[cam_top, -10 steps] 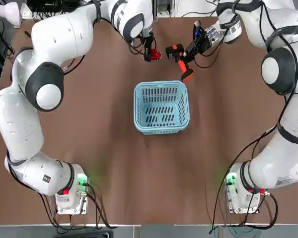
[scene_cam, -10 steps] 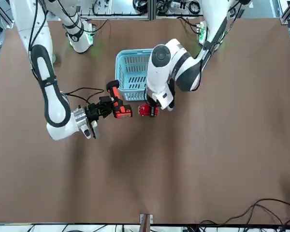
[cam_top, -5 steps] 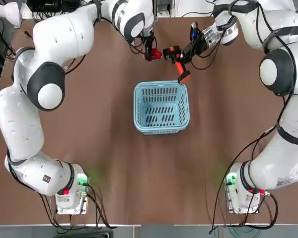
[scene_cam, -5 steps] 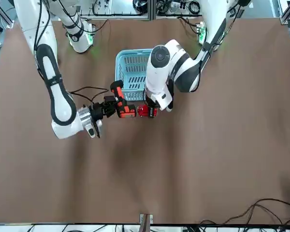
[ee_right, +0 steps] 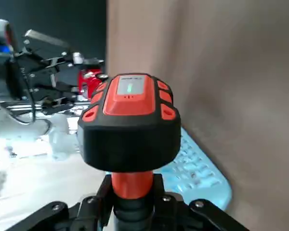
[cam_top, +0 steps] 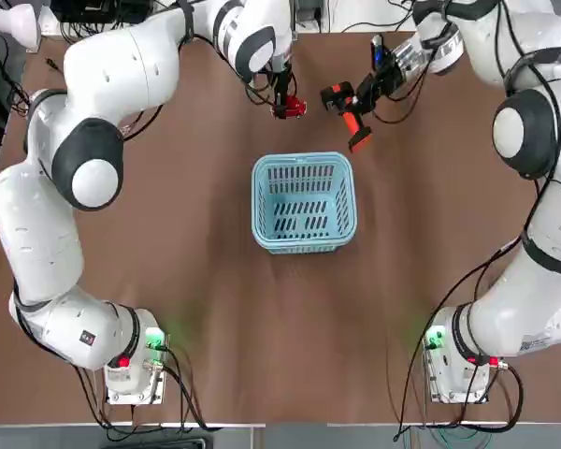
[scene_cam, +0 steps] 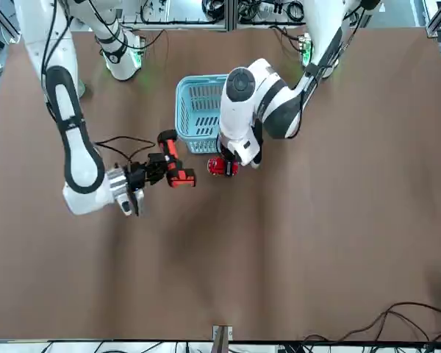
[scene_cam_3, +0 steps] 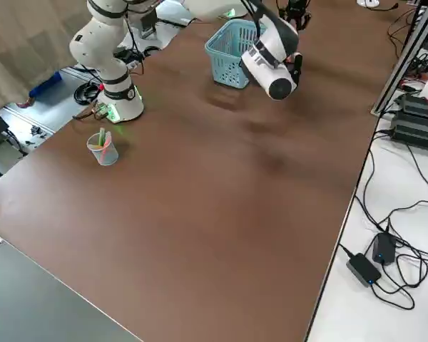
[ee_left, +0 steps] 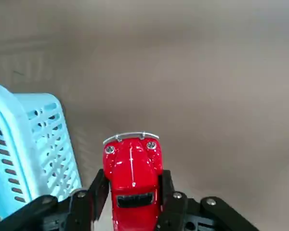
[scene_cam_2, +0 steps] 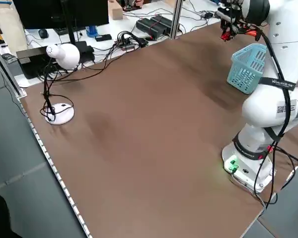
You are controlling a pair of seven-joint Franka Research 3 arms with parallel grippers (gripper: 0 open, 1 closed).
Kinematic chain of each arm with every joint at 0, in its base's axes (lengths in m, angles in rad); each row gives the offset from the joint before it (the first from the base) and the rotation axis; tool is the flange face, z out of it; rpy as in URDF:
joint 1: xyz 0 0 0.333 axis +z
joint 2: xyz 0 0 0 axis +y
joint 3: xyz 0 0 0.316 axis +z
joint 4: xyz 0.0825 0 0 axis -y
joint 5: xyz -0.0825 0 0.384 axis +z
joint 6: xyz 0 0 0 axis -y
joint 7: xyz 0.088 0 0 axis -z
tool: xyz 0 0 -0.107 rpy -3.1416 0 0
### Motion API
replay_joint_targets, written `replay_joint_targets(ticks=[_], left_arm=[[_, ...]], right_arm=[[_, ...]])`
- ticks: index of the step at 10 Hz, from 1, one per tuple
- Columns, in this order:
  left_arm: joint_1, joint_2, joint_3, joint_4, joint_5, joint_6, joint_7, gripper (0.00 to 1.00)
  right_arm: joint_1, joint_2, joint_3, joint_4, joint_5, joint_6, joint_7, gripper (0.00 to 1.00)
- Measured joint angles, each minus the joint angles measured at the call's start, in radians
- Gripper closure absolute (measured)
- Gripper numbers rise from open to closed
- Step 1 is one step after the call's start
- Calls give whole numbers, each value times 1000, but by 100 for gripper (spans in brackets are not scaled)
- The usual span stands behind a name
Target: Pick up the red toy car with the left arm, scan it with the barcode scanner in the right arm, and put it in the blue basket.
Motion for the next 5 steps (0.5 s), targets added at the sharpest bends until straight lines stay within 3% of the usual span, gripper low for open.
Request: replay_joint_targets(ticks=[3,5], left_arm=[[-61,-17,-21,-3,2,-94,-75,52],[-76,-61,-70,-55,2,-109,-139,52]], right_arm=[[-49,-59,-3,135,-248,-30,204,63],[-58,-79,-4,231,-448,-44,302,63]])
